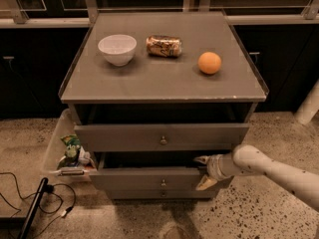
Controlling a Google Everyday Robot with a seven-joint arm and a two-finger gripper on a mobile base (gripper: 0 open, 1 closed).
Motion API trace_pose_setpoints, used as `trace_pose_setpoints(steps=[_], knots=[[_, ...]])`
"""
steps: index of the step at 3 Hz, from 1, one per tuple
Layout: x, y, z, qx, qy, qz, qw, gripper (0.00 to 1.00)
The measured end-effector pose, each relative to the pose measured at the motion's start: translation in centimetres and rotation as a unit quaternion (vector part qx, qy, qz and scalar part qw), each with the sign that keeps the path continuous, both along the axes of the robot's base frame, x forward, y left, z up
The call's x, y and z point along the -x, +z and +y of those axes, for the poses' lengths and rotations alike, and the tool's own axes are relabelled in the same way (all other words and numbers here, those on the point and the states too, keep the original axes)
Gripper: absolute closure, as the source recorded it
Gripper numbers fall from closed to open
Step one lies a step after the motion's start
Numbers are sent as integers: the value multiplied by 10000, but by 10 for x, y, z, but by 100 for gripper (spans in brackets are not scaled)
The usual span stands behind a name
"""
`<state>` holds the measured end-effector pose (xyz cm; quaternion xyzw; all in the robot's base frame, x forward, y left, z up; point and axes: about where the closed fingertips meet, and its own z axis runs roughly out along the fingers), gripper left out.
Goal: Open middle drawer
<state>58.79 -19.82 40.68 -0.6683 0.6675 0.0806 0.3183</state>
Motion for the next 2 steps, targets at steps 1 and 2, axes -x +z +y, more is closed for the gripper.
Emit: trace_pose_setpoints(steps=[1, 2], knots=[[1, -1, 0, -17, -12, 13, 10000, 0], [24, -10, -13, -257, -61, 131, 9996, 19]])
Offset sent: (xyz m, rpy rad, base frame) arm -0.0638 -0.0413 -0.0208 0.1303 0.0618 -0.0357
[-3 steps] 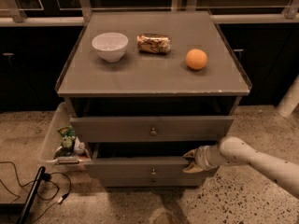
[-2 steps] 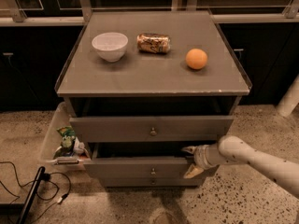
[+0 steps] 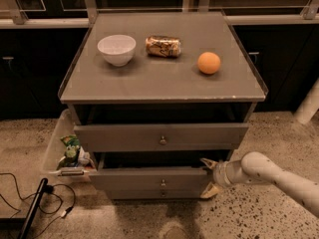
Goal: Open middle drawer
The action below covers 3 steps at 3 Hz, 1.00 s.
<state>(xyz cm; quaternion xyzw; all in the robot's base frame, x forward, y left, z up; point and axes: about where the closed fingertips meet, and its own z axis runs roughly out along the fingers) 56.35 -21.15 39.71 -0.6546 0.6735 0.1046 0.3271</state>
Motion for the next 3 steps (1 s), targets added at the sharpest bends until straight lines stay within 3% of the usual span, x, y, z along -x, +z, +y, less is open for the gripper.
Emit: trace_pose_setpoints(steps=[1, 3], knots=[[20, -8, -10, -194, -92, 106, 9997, 42], [20, 0, -10, -195, -92, 106, 9997, 88]])
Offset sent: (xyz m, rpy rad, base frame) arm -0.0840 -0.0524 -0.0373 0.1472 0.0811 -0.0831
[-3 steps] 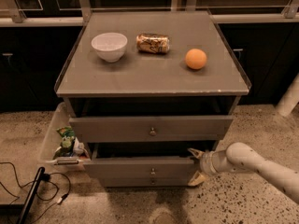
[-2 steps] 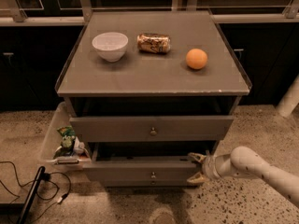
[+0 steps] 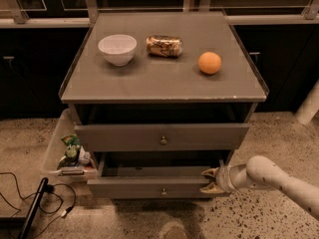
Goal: Open middle drawer
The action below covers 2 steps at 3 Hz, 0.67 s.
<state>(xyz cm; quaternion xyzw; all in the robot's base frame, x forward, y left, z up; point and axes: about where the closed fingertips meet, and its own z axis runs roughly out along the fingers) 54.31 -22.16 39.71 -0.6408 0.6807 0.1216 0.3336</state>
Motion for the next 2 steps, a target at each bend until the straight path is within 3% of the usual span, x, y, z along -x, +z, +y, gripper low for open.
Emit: trace_pose_setpoints(steps=[1, 2], knots=[[10, 1, 0, -9, 31, 25, 10000, 100], [10, 1, 0, -9, 31, 25, 10000, 81]])
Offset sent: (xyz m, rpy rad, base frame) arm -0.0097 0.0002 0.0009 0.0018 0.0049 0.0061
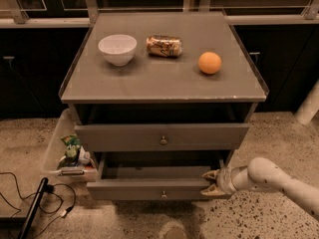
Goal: Open middle drawer
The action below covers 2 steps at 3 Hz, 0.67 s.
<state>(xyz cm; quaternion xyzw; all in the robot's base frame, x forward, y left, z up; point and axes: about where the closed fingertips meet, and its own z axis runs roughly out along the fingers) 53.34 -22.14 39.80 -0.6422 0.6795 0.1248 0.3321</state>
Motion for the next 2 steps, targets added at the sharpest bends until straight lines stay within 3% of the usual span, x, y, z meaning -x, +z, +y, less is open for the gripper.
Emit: trace_pose_setpoints(steps=[2], knots=[[0, 0, 6, -60, 61, 23, 10000, 35]])
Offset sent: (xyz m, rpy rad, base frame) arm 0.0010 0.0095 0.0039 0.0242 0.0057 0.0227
